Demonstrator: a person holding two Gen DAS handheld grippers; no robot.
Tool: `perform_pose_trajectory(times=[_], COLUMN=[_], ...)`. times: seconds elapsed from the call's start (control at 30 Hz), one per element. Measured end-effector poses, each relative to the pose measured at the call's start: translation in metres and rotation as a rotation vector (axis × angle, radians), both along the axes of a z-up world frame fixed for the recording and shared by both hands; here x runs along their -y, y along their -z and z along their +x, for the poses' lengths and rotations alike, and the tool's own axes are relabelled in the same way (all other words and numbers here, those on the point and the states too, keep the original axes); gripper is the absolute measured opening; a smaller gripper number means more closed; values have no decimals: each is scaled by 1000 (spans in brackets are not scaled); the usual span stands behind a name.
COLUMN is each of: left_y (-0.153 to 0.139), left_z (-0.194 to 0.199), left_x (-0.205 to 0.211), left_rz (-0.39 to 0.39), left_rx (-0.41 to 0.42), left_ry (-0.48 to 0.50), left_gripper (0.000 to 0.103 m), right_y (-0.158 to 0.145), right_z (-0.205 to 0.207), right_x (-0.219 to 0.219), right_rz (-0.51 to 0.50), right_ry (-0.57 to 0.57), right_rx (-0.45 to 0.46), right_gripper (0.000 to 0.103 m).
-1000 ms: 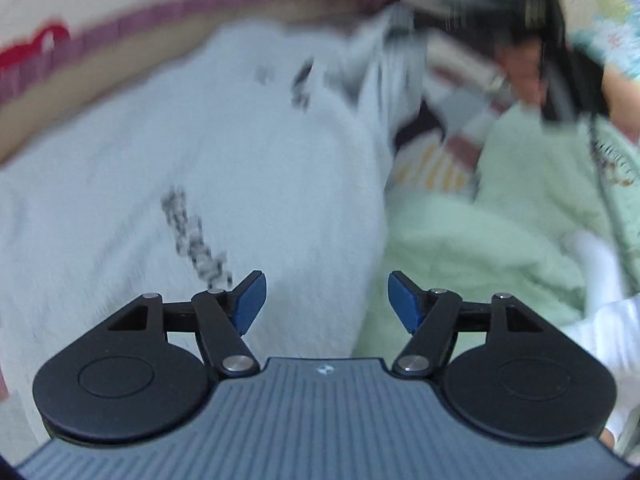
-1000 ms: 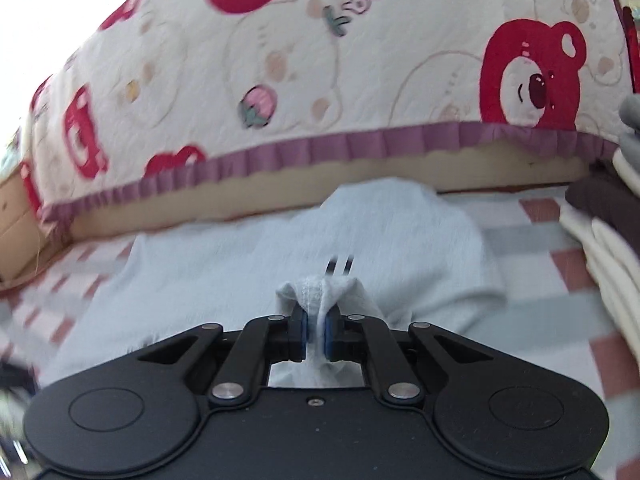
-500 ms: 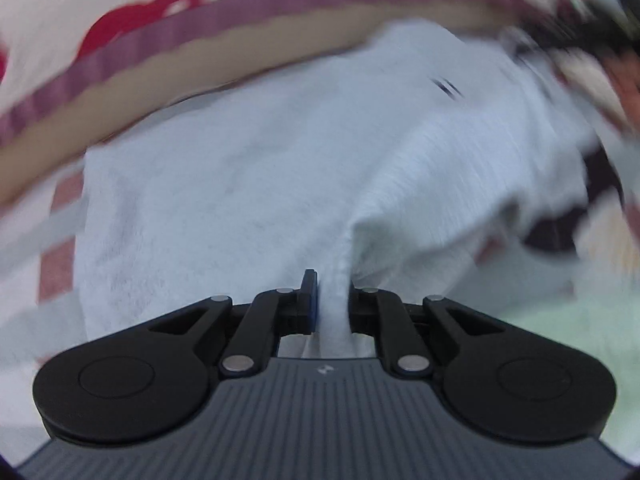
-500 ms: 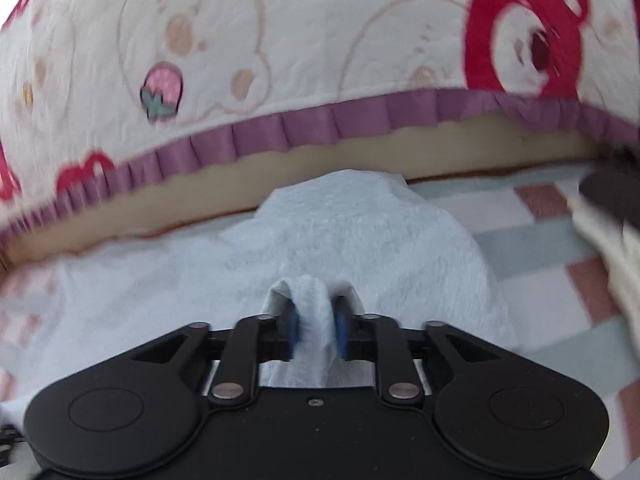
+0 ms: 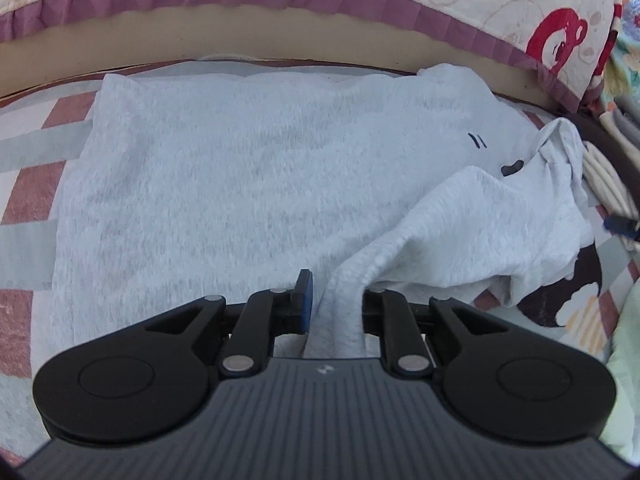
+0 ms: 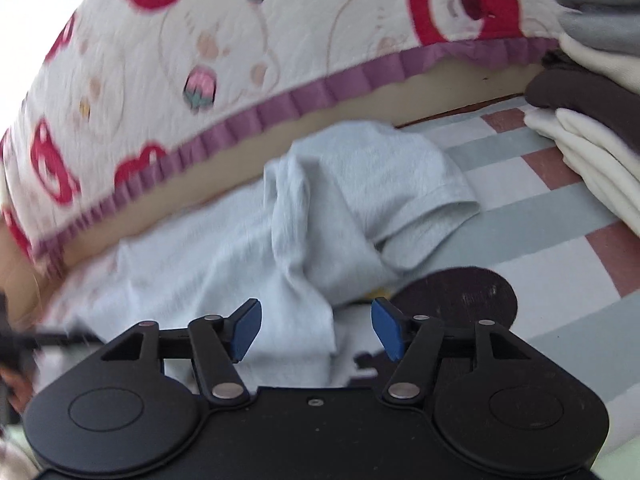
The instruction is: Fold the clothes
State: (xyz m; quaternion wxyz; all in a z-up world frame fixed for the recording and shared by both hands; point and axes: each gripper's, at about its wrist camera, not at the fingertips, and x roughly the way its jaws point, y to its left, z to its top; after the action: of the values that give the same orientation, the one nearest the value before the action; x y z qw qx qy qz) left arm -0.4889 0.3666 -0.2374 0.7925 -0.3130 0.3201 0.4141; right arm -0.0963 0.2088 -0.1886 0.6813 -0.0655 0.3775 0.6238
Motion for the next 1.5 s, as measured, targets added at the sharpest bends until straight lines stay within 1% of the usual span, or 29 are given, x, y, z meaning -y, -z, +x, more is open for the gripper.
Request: perform_pose_trajectory(times=[0.07,0.17,0.2,0.23,0.27,0.33,0.4,0.47,0.5,0.53,0.63,0.67,0.77,0.83,0.9,0.93,1.03,1.1,1.13,1.17,1.2,1.23,1.27,1.3,1.33,1.37,1.4,1.43,1.5], left_y=[1,1,0,-1,-3,-7,-12,-19,-23,-28,-39,-41,-36,-30,-29,-30,-33,-37,-38,-39,-40,-40,-39,-37,-36,-34,-32,-31,-26], left_z=[-1,-3,-3,-4,-4,-9,-13,-15,-15,-15,-5,0,10,6,-13,-23,-60,-83,-93,-102,-110,-117,-124,-132,-142,-150,-155,-160,-159], left_x=[-1,0,0,0,1,3,7,15,21,26,47,54,76,86,86,84,77,74,73,73,72,71,71,71,72,73,73,72,73], left_rz=[-9,-6,-2,3,11,35,53,77,87,93,115,120,117,100,57,34,-14,-34,-52,-79,-110,-143,-184,-227,-271,-317,-365,-412,-499], left_rx=[17,21,21,22,24,44,62,80,96,115,127,111,-17,-77,-74,-74,-114,-154,-165,-159,-145,-123,-88,-35,28,89,147,205,285], left_ry=[-7,-2,6,14,22,37,56,87,108,136,243,271,334,332,279,241,91,10,-23,-48,-68,-84,-97,-139,-201,-248,-281,-315,-338], left_gripper=[15,15,15,16,17,18,20,28,40,48,57,57,57,57,57,58,58,58,58,58,59,63,64,64,64,64,64,64,64], right_y=[4,18,22,26,28,6,-16,-37,-48,-59,-91,-102,-132,-107,-82,-71,-48,-44,-43,-46,-54,-63,-73,-84,-93,-98,-102,-102,-97], right_z=[-12,-21,-21,-21,-21,-27,-24,-21,-20,-18,-14,-13,-9,-11,-16,-17,-20,-28,-32,-36,-40,-43,-50,-57,-64,-76,-88,-103,-137], right_x=[-5,-25,-32,-39,-46,-39,-10,19,34,48,92,107,149,152,150,147,139,128,122,117,114,110,106,101,96,91,85,77,59], right_rz=[8,-16,-44,-73,-98,-80,-45,-9,9,26,80,98,143,13,-112,-171,-300,-386,-429,-436,-407,-375,-308,-241,-177,-127,-80,-54,-24], right_ry=[-29,-89,-103,-116,-125,-75,-32,10,32,53,117,138,203,261,275,273,254,248,245,236,227,213,167,121,70,-30,-131,-250,-472], right_rx=[114,160,124,88,54,13,9,5,3,1,-6,-8,-12,35,141,173,302,465,554,626,645,658,618,578,537,492,449,423,378], right_gripper=[66,65,61,23,9,9,9,9,9,7,4,3,3,3,3,2,1,2,4,8,9,9,14,19,29,35,37,39,43])
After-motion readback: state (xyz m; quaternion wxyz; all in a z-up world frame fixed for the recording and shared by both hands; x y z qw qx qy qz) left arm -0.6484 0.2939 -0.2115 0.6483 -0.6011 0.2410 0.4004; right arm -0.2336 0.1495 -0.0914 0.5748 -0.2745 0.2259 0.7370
